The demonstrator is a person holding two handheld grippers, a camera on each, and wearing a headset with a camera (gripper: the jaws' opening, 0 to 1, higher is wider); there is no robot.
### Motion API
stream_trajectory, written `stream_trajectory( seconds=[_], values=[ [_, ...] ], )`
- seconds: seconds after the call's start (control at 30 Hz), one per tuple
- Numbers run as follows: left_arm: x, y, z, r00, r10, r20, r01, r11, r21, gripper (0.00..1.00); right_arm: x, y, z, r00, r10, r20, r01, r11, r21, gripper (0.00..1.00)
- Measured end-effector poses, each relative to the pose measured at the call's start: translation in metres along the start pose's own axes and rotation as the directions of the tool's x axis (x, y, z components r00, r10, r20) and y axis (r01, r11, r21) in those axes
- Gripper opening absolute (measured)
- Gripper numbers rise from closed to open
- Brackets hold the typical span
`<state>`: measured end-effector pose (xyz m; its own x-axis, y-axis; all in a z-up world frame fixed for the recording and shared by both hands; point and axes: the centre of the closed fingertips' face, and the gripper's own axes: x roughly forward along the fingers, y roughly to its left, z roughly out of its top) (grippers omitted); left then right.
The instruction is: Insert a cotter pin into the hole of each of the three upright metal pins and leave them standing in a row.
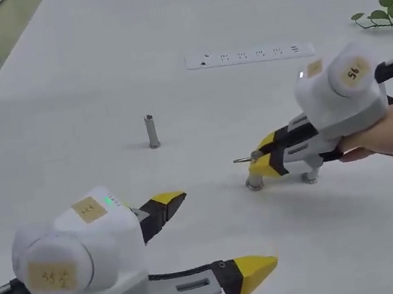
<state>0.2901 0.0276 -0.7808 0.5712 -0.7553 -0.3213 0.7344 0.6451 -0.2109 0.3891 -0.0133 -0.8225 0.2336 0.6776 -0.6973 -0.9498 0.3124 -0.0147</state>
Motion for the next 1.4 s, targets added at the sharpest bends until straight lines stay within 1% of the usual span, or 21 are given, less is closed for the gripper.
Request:
stream_trajectory(
  seconds=[0.17,0.27,0.4,0.47,0.6,0.7,0.8,0.9,1.1,1.27,1.4],
  values=[
    [0.0,0.0,0.0,1.0,0.002,0.0,-0.002,1.0,0.001,0.82,0.001,-0.001,-0.005,0.9999,0.001,-0.016,-0.001,1.0,0.007,0.15],
    [0.0,0.001,0.001,1.0,0.005,0.002,-0.005,1.0,0.001,0.82,0.001,-0.002,-0.004,0.9999,-0.012,-0.003,0.012,1.0,0.02,0.19],
    [-0.001,0.003,0.001,0.9999,0.01,0.005,-0.01,1.0,0.003,0.83,-0.001,-0.003,-0.001,0.9998,-0.017,0.007,0.016,0.999,0.027,0.2],
    [-0.001,0.003,0.002,0.9999,0.011,0.006,-0.011,1.0,0.003,0.83,-0.003,-0.003,0.001,0.9997,-0.018,0.016,0.018,0.999,0.033,0.23],
    [-0.002,0.004,0.003,0.9998,0.016,0.009,-0.016,1.0,0.008,0.83,-0.007,-0.002,0.005,0.9992,-0.025,0.03,0.024,0.999,0.039,0.26],
    [-0.002,0.005,0.004,0.9998,0.019,0.009,-0.019,1.0,0.01,0.83,-0.01,0.0,0.01,0.9986,-0.025,0.047,0.021,0.998,0.066,0.3],
    [-0.003,0.005,0.006,0.9997,0.022,0.013,-0.022,1.0,0.01,0.83,-0.012,0.002,0.012,0.9983,-0.028,0.051,0.024,0.997,0.071,0.34],
    [-0.004,0.005,0.008,0.9996,0.024,0.018,-0.024,1.0,0.003,0.83,-0.015,0.002,0.017,0.9973,-0.031,0.067,0.025,0.996,0.088,0.35],
    [-0.008,0.006,0.012,0.9993,0.031,0.02,-0.031,0.999,0.008,0.84,-0.019,0.002,0.026,0.996,-0.038,0.08,0.03,0.994,0.105,0.4],
    [-0.012,0.006,0.014,0.9991,0.035,0.023,-0.035,0.999,0.01,0.85,-0.019,0.0,0.04,0.9931,-0.048,0.106,0.036,0.993,0.114,0.43],
    [-0.016,0.006,0.015,0.9989,0.04,0.023,-0.04,0.999,0.012,0.88,-0.016,0.0,0.053,0.9909,-0.048,0.126,0.033,0.993,0.113,0.44]
  ],
)
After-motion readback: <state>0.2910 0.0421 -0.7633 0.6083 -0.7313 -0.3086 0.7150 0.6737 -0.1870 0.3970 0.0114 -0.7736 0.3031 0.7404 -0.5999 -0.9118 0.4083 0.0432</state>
